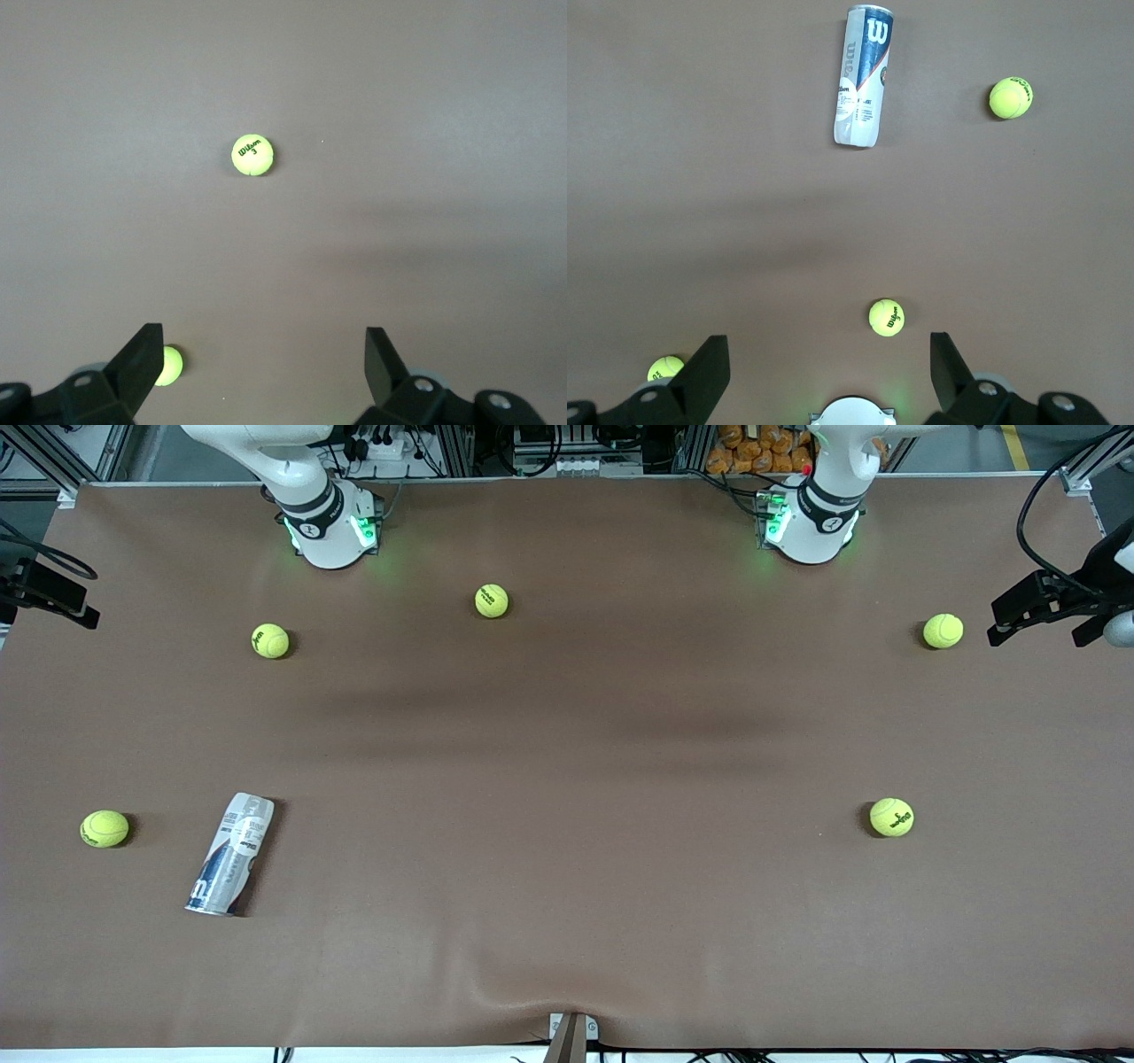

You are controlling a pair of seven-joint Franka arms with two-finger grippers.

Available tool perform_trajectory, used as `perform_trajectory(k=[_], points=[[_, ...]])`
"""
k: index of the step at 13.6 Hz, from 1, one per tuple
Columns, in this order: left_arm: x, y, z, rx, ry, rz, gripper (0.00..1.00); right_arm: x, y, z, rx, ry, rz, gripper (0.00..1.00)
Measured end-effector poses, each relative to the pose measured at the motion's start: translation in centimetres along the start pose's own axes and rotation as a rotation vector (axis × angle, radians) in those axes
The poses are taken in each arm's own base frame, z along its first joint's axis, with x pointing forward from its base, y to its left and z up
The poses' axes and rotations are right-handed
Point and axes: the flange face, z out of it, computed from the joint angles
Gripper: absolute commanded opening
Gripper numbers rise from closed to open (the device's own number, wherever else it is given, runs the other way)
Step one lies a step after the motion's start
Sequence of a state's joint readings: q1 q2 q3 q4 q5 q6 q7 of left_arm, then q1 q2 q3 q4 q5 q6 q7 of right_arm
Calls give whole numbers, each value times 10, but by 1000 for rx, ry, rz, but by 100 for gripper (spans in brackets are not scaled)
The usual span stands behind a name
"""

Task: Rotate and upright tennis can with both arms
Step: 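Reach the right gripper down to the lying Wilson can and grasp it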

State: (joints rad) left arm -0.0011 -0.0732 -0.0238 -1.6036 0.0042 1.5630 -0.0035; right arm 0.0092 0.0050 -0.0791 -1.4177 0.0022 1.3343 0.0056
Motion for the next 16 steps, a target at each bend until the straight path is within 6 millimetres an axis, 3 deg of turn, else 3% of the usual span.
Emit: perform_trajectory(k=[11,14,16], points=[[0,-2,0,0,-2,-3,100,5,-8,8,-1,1,-15,100],[0,-3,0,0,-3,-5,100,25,-10,36,-5,-10,-15,100],[0,-3,0,0,-3,-5,100,58,-12,80,-13,-42,-15,100]])
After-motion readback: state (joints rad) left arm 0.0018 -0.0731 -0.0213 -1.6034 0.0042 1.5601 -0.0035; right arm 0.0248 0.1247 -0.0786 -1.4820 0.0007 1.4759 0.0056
